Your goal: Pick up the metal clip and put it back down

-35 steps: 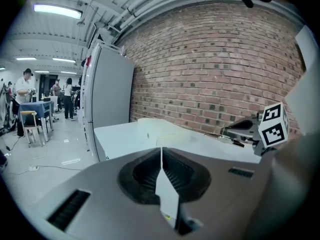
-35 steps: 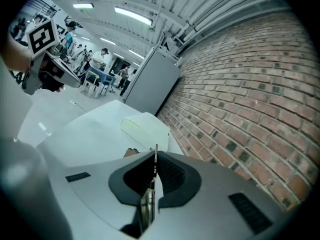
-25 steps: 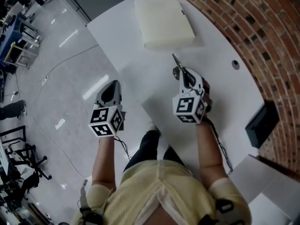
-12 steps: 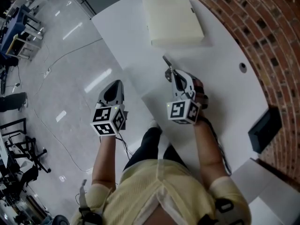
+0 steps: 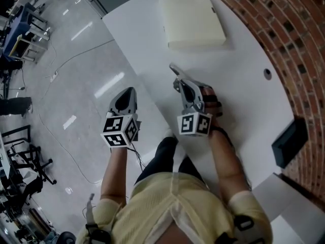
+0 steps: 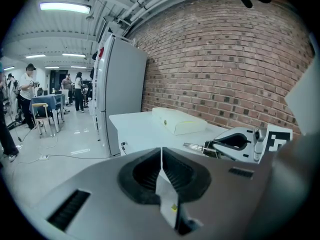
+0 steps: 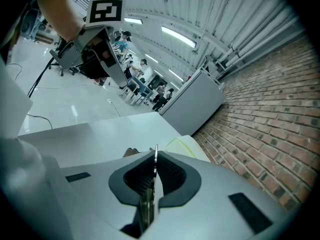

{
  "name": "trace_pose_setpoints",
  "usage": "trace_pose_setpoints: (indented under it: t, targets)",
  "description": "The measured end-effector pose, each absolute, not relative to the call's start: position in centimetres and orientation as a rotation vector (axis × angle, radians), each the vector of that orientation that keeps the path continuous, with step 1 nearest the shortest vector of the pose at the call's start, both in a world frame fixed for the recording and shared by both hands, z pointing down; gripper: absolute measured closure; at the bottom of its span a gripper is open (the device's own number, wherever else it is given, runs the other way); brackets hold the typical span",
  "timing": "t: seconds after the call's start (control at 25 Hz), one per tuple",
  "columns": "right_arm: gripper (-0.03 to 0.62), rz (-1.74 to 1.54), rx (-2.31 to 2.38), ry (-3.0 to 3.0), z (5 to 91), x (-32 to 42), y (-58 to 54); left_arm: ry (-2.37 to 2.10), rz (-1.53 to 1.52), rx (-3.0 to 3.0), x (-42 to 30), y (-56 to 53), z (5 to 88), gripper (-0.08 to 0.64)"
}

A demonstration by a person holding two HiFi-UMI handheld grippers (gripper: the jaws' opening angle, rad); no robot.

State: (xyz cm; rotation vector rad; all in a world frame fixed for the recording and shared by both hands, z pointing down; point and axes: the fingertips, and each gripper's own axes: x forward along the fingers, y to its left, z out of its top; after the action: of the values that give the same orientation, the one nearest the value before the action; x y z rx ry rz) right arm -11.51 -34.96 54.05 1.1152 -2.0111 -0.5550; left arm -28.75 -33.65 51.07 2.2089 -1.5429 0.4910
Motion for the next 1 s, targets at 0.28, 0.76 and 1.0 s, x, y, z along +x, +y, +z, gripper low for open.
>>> trace_pose_setpoints:
  t: [0.28,0.76,1.0]
  targets:
    - [0.583,-0.605,1.071,-1.995,54.9,-12.5,-34.8,-1.565,0.503,2.197,-30.1,-33.3,51.6,0.549]
    - [0.58,-0.529,0.981,-2.029,56.1,-13.4,-34.1,-1.569,0.505,2.174,-31.1,-32.6,52.3,0.551]
    - [0.531,-0.46,0.939,-2.023,57.1,-13.1,-33.7,-1.574,0.504,2.157,-31.5,-32.3,52.9,0.551]
